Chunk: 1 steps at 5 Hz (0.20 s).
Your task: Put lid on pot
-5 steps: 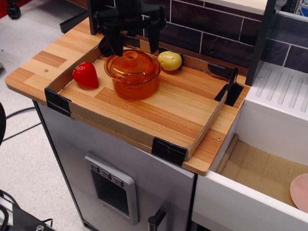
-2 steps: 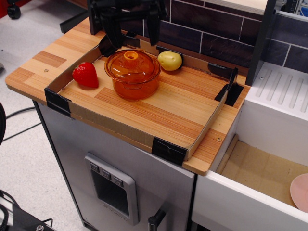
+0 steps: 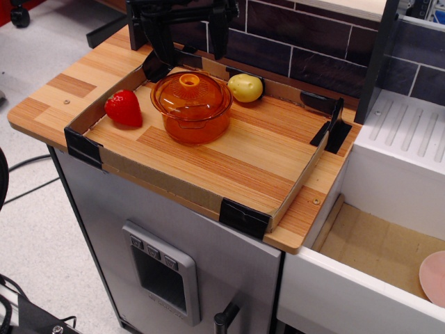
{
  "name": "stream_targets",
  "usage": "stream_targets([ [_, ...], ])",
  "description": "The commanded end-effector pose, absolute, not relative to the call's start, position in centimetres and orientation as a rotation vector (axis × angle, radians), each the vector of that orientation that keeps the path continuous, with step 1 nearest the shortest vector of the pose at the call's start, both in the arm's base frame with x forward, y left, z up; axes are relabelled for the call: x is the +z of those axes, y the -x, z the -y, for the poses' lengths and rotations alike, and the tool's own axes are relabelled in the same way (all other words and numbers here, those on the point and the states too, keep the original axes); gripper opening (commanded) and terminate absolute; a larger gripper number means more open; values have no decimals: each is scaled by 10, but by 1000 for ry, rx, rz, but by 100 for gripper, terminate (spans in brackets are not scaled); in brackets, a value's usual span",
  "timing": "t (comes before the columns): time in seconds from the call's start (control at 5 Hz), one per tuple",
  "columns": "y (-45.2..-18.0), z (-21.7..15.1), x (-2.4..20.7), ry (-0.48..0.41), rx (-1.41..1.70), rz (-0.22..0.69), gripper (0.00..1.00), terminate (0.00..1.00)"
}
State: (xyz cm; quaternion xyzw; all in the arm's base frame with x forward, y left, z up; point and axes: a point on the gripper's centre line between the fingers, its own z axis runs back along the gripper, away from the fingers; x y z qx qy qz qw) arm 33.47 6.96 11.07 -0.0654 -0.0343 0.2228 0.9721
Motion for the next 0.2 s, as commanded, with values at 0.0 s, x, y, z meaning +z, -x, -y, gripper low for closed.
stream_targets([
  [0.0,-336,-72,131,131,439,131,100,100],
])
